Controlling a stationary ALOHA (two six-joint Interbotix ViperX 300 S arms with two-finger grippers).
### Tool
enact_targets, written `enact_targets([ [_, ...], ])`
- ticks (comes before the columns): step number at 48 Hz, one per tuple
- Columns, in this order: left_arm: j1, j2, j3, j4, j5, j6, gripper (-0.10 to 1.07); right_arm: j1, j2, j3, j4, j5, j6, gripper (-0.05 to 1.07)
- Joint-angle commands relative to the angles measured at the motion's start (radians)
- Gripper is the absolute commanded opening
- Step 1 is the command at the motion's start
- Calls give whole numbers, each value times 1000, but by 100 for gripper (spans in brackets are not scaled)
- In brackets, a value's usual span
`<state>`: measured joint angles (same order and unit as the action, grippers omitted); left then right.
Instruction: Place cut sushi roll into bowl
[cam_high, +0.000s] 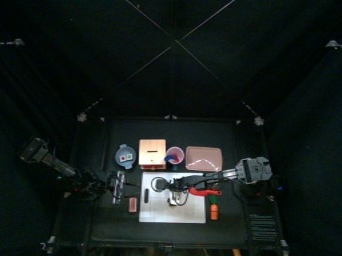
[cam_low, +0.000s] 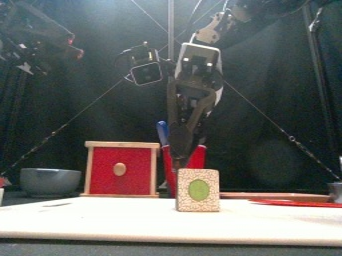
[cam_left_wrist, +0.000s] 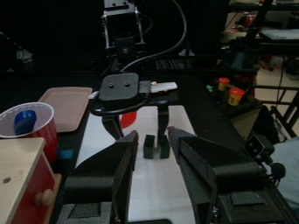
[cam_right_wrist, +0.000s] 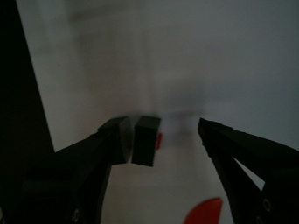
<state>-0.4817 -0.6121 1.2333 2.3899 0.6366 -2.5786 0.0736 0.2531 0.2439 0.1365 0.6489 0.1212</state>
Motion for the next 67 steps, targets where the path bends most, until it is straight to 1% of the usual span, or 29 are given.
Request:
enact_targets([
  [1, 3, -2, -17, -3, 5, 0, 76, 11, -52, -9, 14, -2, 0, 100],
  [12, 3, 0, -15, -15, 5, 0, 76, 12, -44, 5, 11, -3, 0, 100],
  [28, 5, -2, -8, -48, 2, 0, 76, 5, -38, 25, 11, -41, -3, 99],
  [41, 5, -2, -8, -48, 2, 0, 76, -11, -38, 28, 14, -57, -2, 93],
  [67, 5, -2, -5, -48, 2, -2, 76, -9, -15, 58, 38, -60, 0, 91],
])
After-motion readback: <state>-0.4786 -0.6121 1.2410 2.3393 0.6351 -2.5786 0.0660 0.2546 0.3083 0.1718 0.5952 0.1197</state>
